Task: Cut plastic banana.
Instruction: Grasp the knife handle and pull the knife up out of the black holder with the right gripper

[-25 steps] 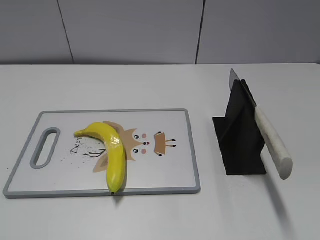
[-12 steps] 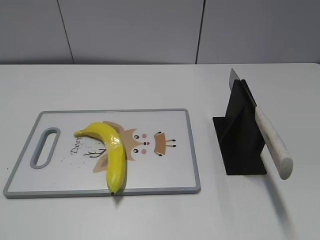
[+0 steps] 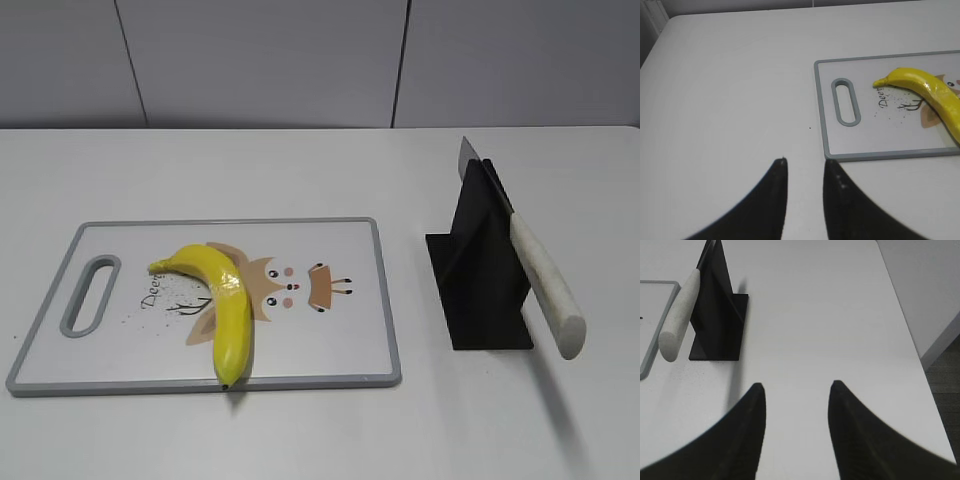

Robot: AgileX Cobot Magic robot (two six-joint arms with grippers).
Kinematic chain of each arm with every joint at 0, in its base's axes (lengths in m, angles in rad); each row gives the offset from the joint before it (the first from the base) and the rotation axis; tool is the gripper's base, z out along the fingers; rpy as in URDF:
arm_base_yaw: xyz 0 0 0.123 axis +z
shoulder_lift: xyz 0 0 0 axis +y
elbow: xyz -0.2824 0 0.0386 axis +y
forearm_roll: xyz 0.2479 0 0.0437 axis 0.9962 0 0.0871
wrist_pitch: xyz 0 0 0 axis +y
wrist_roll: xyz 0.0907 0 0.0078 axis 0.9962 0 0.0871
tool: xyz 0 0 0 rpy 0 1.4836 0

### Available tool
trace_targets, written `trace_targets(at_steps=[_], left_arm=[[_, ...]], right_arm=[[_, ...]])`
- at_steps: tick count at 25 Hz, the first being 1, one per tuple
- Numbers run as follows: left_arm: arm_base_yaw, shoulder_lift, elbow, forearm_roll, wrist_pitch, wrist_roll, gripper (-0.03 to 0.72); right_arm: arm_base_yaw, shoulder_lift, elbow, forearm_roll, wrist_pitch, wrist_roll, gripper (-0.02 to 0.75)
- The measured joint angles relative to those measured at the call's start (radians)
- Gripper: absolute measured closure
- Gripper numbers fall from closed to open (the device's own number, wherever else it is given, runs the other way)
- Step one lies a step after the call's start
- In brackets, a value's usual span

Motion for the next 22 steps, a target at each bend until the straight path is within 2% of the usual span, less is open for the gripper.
trace_targets(at_steps=[17, 22], left_arm=[[0.000, 0.005, 0.000, 0.023, 0.000, 0.000, 0.451], [0.000, 0.007, 0.000, -0.002, 0.000, 0.000, 0.436]], right_arm=[[0.000, 0.000, 0.000, 0.002, 0.001, 0.000, 0.389], [0.000, 0.000, -0.004, 0.004, 0.006, 0.000, 0.379]])
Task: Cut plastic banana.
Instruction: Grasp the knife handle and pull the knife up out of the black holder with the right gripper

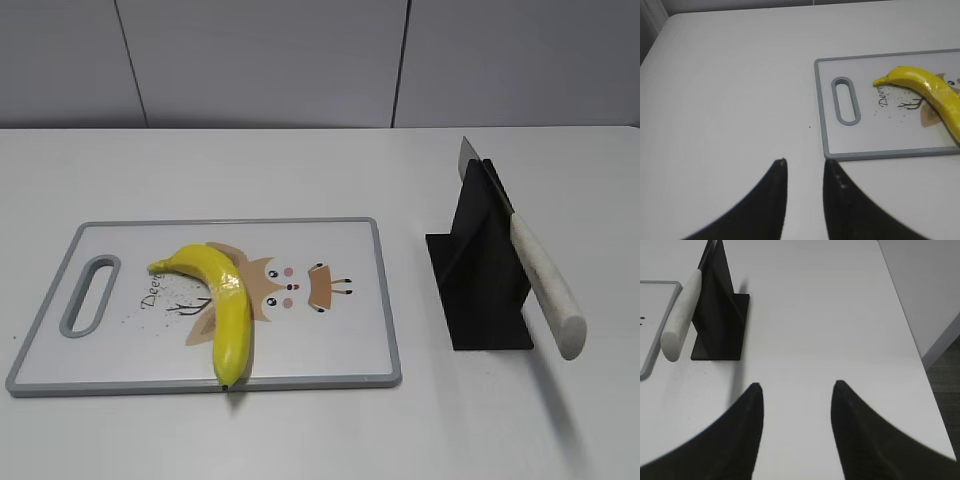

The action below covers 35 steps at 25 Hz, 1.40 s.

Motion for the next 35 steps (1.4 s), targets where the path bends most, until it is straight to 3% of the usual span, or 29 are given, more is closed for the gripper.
trace_targets(at_steps=[2, 5, 7, 17, 22, 35], left_arm=[[0.000, 0.000, 0.000, -0.017, 0.000, 0.000, 0.370], [0.000, 0.001, 0.000, -0.033, 0.000, 0.000, 0.153], [0.000, 0.001, 0.000, -0.036, 0.000, 0.000, 0.063], [0.000, 0.001, 0.000, -0.039, 0.000, 0.000, 0.076], [0.000, 0.001, 0.000, -0.039, 0.000, 0.000, 0.093], [0.000, 0.001, 0.000, -0.039, 0.000, 0.000, 0.099]], right_arm=[[0.000, 0.008, -0.023, 0.007, 0.010, 0.000, 0.324], [0.000, 0.058, -0.064, 0.013, 0.036, 0.000, 0.189], [0.000, 0.154, -0.109, 0.015, 0.062, 0.000, 0.140], [0.000, 0.532, -0.287, 0.020, 0.160, 0.004, 0.148], [0.007, 0.719, -0.342, 0.102, 0.160, 0.010, 0.150], [0.256, 1.056, -0.540, 0.159, 0.163, 0.084, 0.150]])
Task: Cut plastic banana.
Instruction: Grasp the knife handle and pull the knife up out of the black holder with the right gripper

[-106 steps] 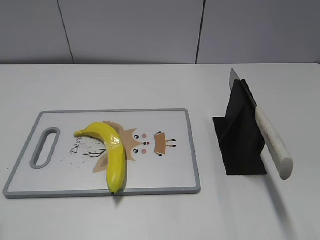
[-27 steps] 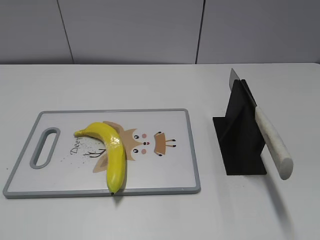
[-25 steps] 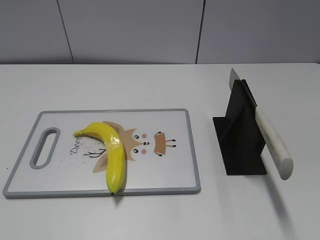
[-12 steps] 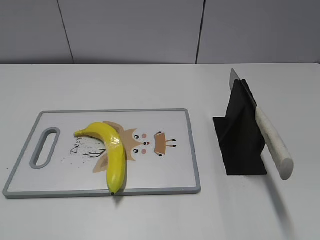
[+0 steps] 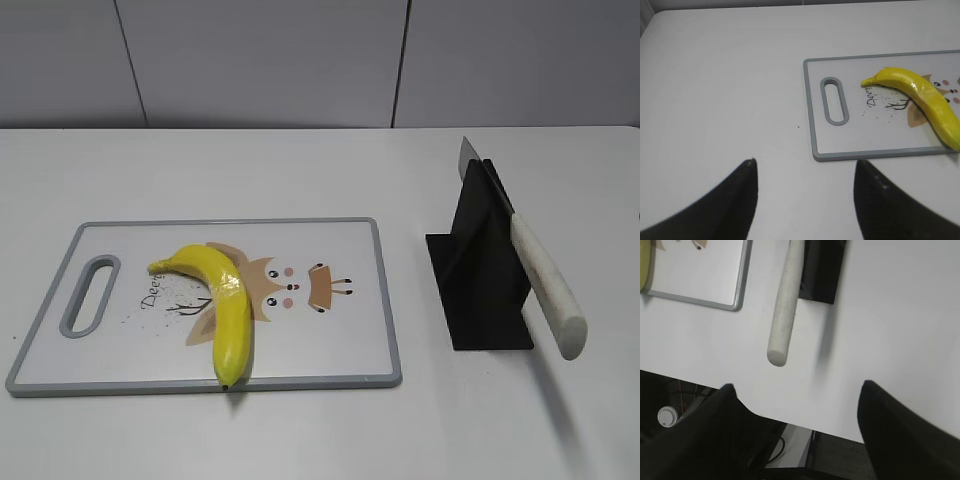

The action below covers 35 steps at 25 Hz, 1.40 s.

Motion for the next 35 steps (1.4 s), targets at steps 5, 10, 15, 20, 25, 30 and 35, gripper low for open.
trace_targets(at_steps=[5, 10, 15, 20, 25, 30, 35], left_arm=[[0.000, 0.000, 0.000, 0.000, 0.000, 0.000, 0.099], [0.000, 0.000, 0.000, 0.000, 0.000, 0.000, 0.099], [0.000, 0.000, 0.000, 0.000, 0.000, 0.000, 0.099], [0.000, 0.000, 0.000, 0.000, 0.000, 0.000, 0.099], [0.000, 0.000, 0.000, -0.001, 0.000, 0.000, 0.099], [0.000, 0.000, 0.000, -0.001, 0.000, 0.000, 0.099], [0.000, 0.000, 0.000, -0.001, 0.000, 0.000, 0.099]], right_arm=[[0.029, 0.131, -0.062, 0.017, -0.002, 0.036, 0.150], [0.029, 0.257, -0.068, 0.024, -0.003, 0.068, 0.150], [0.030, 0.358, -0.068, 0.052, -0.003, 0.091, 0.150], [0.031, 0.438, -0.069, 0.068, -0.020, 0.095, 0.173], [0.031, 0.503, -0.069, 0.068, -0.051, 0.101, 0.181], [0.031, 0.561, -0.070, 0.065, -0.094, 0.107, 0.183], [0.031, 0.603, -0.070, 0.026, -0.095, 0.116, 0.185]])
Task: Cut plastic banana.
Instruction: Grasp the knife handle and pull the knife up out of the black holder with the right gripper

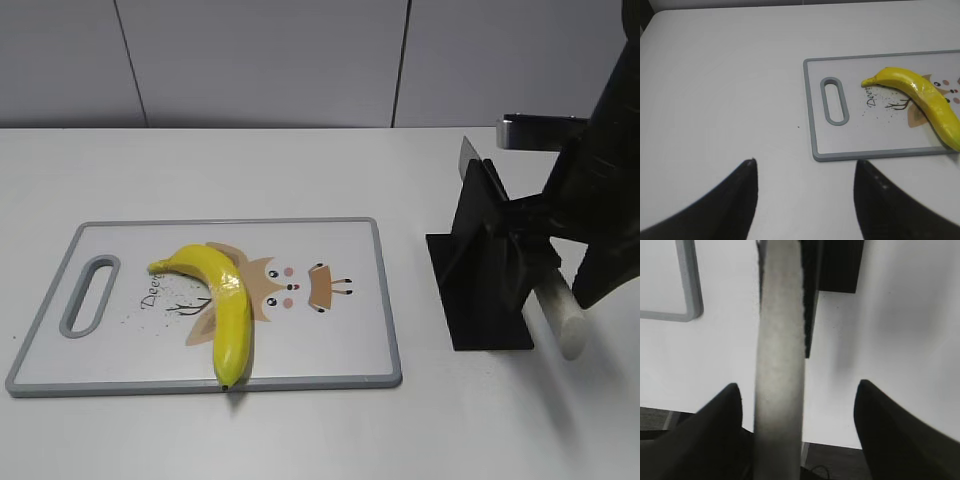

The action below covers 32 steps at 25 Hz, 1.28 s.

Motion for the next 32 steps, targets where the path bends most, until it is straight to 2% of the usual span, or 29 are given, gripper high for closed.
trace_targets(at_steps=[7, 12, 15, 18, 32], left_arm=[[0.000, 0.000, 0.000, 0.000, 0.000, 0.000, 0.099], [0.000, 0.000, 0.000, 0.000, 0.000, 0.000, 0.099], [0.000, 0.000, 0.000, 0.000, 0.000, 0.000, 0.099], [0.000, 0.000, 0.000, 0.000, 0.000, 0.000, 0.102], [0.000, 0.000, 0.000, -0.002, 0.000, 0.000, 0.102]], right_arm=[[0.000, 0.035, -0.001, 0.026, 0.010, 0.003, 0.199], [0.000, 0.045, -0.001, 0.037, 0.020, 0.006, 0.274], [0.000, 0.045, -0.001, 0.041, 0.021, 0.006, 0.370], [0.000, 0.045, -0.001, 0.054, 0.021, 0.010, 0.550], [0.000, 0.002, -0.001, 0.089, 0.025, 0.031, 0.549]])
